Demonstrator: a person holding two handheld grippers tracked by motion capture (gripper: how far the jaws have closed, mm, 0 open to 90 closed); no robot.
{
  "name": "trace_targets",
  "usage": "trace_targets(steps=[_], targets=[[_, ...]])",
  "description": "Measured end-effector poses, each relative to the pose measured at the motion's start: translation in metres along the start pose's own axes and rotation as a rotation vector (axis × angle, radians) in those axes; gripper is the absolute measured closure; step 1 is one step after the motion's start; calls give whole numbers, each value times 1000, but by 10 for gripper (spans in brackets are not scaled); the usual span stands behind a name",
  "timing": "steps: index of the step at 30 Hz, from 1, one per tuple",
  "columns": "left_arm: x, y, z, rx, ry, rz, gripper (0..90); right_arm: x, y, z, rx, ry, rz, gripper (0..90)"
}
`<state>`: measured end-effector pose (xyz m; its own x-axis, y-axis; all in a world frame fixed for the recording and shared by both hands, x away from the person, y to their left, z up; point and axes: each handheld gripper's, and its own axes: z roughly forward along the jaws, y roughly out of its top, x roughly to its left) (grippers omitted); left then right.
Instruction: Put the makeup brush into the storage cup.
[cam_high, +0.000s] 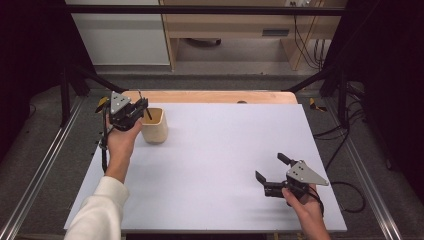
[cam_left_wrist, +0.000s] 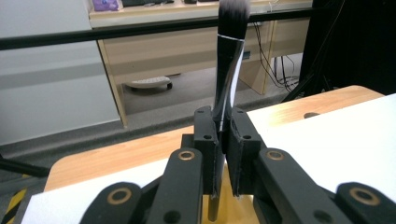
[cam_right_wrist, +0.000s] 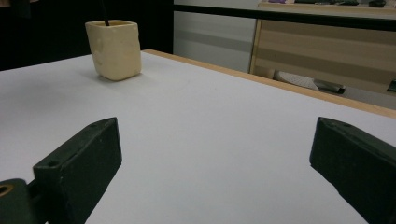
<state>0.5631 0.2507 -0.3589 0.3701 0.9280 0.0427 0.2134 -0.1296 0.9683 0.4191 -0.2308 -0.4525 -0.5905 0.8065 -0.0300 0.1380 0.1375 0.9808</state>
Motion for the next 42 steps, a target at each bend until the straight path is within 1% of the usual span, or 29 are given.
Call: trace_targets(steps=[5, 8, 14, 16, 19, 21, 24, 25, 27, 29, 31, 32, 34, 35, 37, 39, 42], targets=[[0, -4, 2, 13, -4, -1, 835, 0, 0, 0, 1, 2, 1, 27], [-2, -7, 4, 28, -3, 6, 834, 1, 0, 1, 3, 5, -1, 27], [-3, -11, 4, 39, -2, 18, 834, 1, 0, 1, 5, 7, -1, 28], [-2, -12, 4, 38, 2, 10, 834, 1, 0, 1, 6, 8, 1, 27], [-2, -13, 4, 41, 0, 8, 835, 2, -1, 2, 7, 10, 0, 27], [-2, -14, 4, 45, -3, 16, 834, 2, -1, 2, 8, 10, -2, 27], [-3, -15, 4, 42, -6, 15, 827, 1, -1, 2, 8, 7, 2, 25], [-3, -15, 4, 36, 0, 12, 804, 1, 0, 2, 8, 7, 1, 25], [-3, -15, 2, 25, 11, -3, 696, 1, 0, 2, 8, 6, 1, 25], [-4, -13, -2, 12, 8, -20, 612, 1, 0, 2, 8, 4, 5, 27], [-6, -11, -9, -7, -1, -24, 553, 1, 0, 2, 8, 6, 5, 27], [-7, -10, -11, -8, -7, -19, 514, 2, 0, 2, 10, 7, 5, 27], [-10, -7, -17, -13, -11, 18, 468, 2, 0, 3, 13, 7, 6, 27], [-11, -6, -19, -16, -17, 27, 445, 3, 0, 3, 14, 7, 5, 27], [-12, -3, -23, -28, -20, 31, 390, 3, 0, 2, 11, 5, 3, 27], [-13, -1, -26, -35, -39, 22, 357, 2, 1, 1, 10, -11, -4, 31], [-15, 0, -27, -30, -60, 32, 323, 0, 2, 0, 2, -32, 1, 31]])
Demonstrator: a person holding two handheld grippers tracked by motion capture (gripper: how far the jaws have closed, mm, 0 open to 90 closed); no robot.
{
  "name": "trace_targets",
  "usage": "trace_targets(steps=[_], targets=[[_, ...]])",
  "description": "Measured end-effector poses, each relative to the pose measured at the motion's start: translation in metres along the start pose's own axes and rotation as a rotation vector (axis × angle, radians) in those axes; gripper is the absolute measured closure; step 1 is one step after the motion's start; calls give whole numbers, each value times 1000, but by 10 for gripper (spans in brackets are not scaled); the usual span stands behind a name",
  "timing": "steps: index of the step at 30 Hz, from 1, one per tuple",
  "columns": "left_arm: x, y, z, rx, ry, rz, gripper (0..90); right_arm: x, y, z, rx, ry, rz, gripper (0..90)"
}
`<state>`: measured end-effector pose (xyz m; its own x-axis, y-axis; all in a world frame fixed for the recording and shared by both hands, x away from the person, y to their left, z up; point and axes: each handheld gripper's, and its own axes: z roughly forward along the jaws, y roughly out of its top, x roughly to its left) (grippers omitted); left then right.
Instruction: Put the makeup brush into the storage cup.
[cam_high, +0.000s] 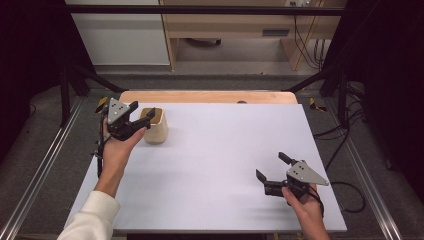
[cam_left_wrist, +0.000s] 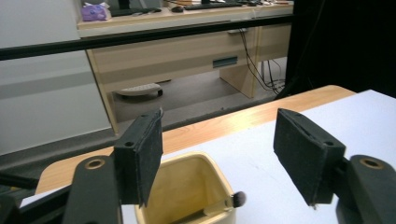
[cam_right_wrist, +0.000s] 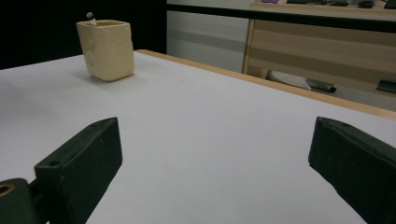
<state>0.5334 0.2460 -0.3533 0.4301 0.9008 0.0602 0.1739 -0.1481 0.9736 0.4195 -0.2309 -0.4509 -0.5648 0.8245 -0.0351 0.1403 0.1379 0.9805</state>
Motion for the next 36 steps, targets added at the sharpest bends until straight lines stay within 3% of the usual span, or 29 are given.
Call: trace_targets(steps=[7, 10, 13, 16, 29, 36], targets=[[-5, -2, 2, 14, -55, 8, 233, -1, -1, 4, 5, -9, -2, 29], [-6, -1, 3, 7, -74, -12, 158, 0, -2, 6, 13, -5, -4, 29], [-7, 0, 2, 13, -88, 10, 71, 1, -2, 6, 14, -3, -7, 29], [-9, 0, 1, 15, -109, 1, 34, 0, -2, 7, 15, -1, -9, 29], [-21, 3, -6, 5, -176, 11, 22, 2, -2, 8, 19, 7, -9, 29], [-33, 0, -13, -1, -230, 24, 20, 2, -2, 8, 17, 9, -11, 29]])
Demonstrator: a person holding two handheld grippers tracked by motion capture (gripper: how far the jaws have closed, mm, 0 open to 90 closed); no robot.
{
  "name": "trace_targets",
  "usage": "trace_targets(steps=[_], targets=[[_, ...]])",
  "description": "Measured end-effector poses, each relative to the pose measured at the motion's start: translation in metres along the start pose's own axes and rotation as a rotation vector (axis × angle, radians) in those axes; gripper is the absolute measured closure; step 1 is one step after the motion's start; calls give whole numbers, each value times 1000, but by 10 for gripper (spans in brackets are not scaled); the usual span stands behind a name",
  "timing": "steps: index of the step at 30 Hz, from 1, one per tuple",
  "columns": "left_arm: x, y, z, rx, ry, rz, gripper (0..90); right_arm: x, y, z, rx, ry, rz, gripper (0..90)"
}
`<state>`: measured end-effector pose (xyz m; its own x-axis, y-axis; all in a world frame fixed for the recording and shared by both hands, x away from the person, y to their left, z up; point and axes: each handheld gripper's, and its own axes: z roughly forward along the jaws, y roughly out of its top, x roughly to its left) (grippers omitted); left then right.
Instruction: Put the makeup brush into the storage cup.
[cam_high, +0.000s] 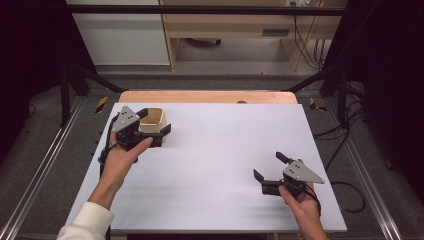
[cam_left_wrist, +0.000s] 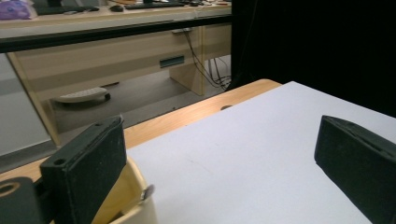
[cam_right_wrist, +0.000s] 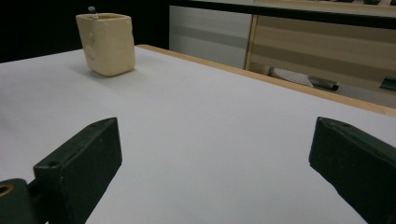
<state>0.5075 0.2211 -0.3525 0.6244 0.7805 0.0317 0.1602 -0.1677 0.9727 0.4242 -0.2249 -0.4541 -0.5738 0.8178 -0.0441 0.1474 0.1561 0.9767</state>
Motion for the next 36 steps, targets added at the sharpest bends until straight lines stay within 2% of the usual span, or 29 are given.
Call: trace_targets(steps=[10, 11, 13, 20, 36], targets=[[-15, -2, -1, -1, -80, 17, 19, -1, 0, -1, -2, -3, 1, 29], [-17, -3, 0, -11, -86, 4, 19, -1, 0, -1, -2, -3, 0, 29], [-20, -5, -1, 1, -97, 15, 19, -1, 1, -2, -1, -4, 6, 29], [-29, -8, -1, -6, -131, 24, 20, -2, 0, -2, -5, -8, 2, 29], [-42, -22, -8, -7, -165, 33, 20, -2, 0, -3, -6, -10, 2, 30]])
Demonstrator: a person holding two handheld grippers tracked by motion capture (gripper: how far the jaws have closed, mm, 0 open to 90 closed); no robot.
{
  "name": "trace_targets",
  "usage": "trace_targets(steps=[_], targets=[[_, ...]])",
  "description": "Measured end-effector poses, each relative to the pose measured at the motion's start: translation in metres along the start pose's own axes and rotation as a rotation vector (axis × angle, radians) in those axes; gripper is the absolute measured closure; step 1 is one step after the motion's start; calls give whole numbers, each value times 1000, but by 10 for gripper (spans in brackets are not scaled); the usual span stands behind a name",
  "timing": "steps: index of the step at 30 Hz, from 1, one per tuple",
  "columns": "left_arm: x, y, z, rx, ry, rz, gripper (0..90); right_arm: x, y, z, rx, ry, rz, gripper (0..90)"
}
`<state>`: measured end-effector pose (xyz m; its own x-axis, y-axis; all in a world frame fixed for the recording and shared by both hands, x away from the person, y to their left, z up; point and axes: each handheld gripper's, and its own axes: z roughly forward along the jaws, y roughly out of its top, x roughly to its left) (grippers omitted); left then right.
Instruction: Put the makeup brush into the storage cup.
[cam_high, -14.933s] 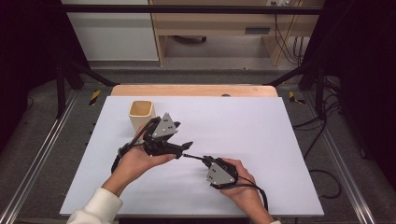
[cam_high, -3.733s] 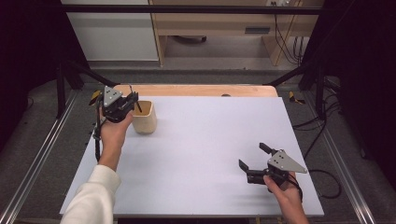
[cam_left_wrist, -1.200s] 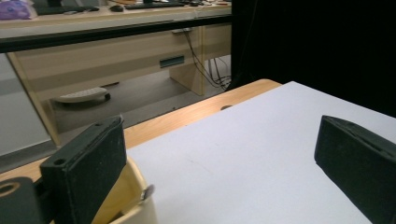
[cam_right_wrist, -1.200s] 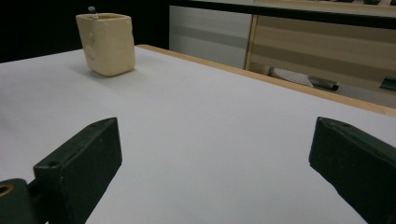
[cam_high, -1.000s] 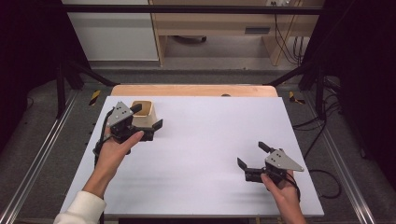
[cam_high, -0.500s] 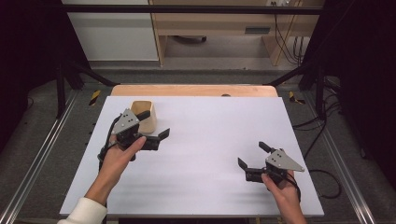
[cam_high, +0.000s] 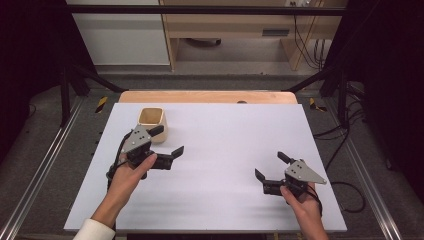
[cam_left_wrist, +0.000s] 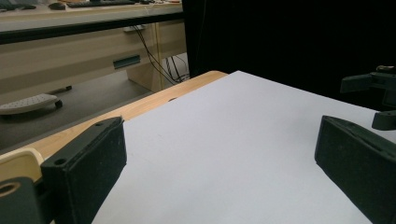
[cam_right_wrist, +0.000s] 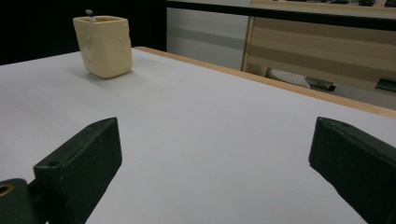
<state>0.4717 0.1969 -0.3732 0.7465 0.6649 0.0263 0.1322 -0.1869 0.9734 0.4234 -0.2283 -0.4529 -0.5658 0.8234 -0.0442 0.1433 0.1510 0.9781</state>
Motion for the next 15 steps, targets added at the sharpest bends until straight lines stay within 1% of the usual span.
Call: trace_targets(steps=[7, 15], targets=[[-2, -5, -5, -9, -1, -5, 19, 1, 0, 0, 2, 0, -1, 29], [-2, -11, -14, -17, 9, -10, 21, 0, 0, -1, 0, 0, 1, 29]])
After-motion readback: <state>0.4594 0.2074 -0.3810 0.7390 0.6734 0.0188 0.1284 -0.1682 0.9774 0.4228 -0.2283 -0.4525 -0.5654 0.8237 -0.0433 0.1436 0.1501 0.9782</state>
